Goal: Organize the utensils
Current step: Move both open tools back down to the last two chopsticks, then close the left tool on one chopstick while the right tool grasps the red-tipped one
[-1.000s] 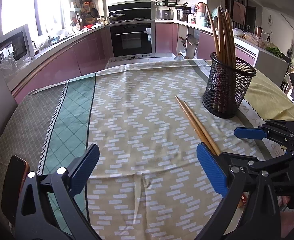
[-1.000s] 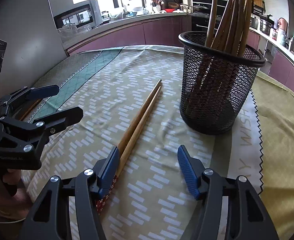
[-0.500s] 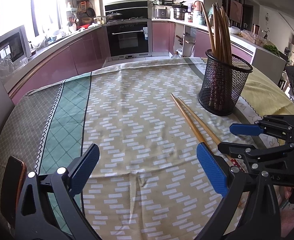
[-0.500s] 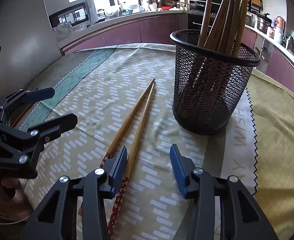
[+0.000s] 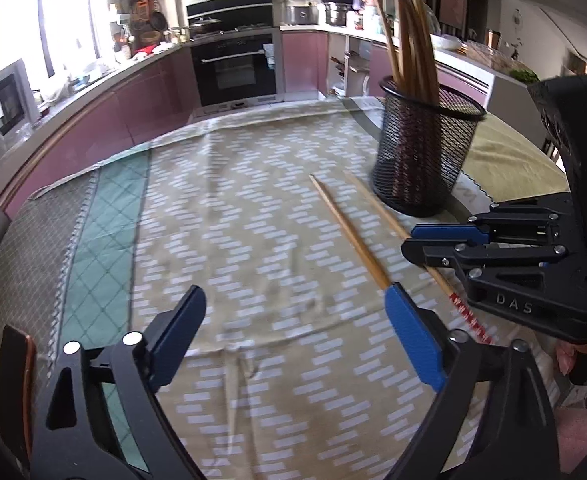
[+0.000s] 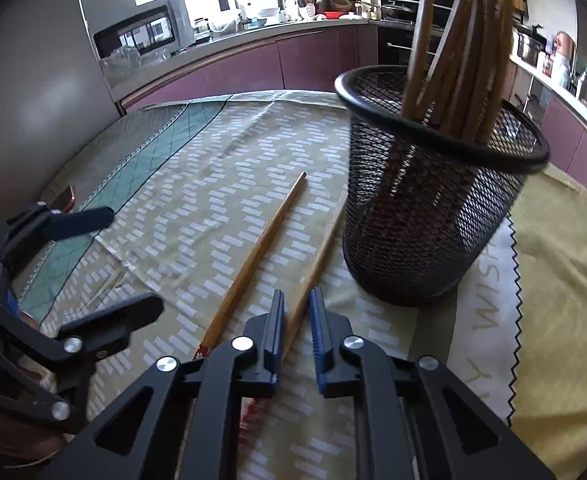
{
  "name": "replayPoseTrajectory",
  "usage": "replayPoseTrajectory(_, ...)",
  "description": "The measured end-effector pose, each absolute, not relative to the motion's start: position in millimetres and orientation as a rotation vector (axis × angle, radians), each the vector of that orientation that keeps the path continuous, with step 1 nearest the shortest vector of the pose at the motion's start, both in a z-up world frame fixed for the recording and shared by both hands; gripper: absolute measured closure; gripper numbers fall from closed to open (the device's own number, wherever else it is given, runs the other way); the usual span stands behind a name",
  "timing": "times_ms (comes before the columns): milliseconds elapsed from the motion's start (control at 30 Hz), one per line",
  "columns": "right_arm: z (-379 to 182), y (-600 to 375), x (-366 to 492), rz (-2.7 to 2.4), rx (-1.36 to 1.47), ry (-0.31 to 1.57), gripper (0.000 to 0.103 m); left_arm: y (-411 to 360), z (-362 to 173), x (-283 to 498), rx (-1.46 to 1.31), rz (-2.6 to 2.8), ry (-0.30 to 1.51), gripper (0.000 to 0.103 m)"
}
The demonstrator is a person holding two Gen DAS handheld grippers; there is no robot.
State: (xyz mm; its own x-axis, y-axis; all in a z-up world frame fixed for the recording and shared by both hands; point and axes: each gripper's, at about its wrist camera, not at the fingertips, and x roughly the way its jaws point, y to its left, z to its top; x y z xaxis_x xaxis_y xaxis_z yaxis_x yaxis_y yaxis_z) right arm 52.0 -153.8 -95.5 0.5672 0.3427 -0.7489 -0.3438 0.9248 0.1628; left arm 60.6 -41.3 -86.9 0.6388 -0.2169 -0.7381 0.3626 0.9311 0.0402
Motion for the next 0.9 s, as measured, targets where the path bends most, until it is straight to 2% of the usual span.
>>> replayPoseTrajectory(100,-95.3,-164.1,48.6,0.406,0.037,0.882,0.097,-50.8,-89.3,65.1,0.201,-0.360,0.829,0.022)
replayPoseTrajectory(200,-94.2,-170.3,44.4,0.406,0.055,0.882,0.097,-60.7,-94.1,70.3,0.216,-0.381,0.852,0.033)
replayPoseTrajectory(267,-93.9,-173.9,41.0,0.404,0.056,0.882,0.097,-68.2,-97.5,75.8,0.219,-0.404,0.879,0.045)
replayPoseTrajectory(400,-96.5,-177.0,38.5,0.400,0.040,0.892,0.097,-78.3,-101.9,86.1,0.234,-0.407,0.900,0.047)
replayPoseTrajectory(533,-97.9,-176.9,40.1,0.389,0.027,0.887,0.097,-84.8,-105.9,97.5,0.248,-0.394,0.918,0.056)
replayPoseTrajectory(633,-98.2,-173.2,43.2,0.392,0.013,0.883,0.092,-85.9,-107.6,105.6,0.246,-0.393,0.926,0.063)
replayPoseTrajectory(700,-97.7,-169.7,43.9,0.386,-0.015,0.877,0.091,-86.4,-107.4,109.4,0.244,-0.391,0.926,0.071)
replayPoseTrajectory(767,-97.5,-166.1,44.1,0.380,-0.048,0.870,0.092,-87.0,-107.0,112.5,0.240,-0.392,0.926,0.084)
replayPoseTrajectory(900,-97.1,-167.3,43.9,0.384,-0.049,0.867,0.094,-89.4,-106.3,111.6,0.230,-0.390,0.921,0.094)
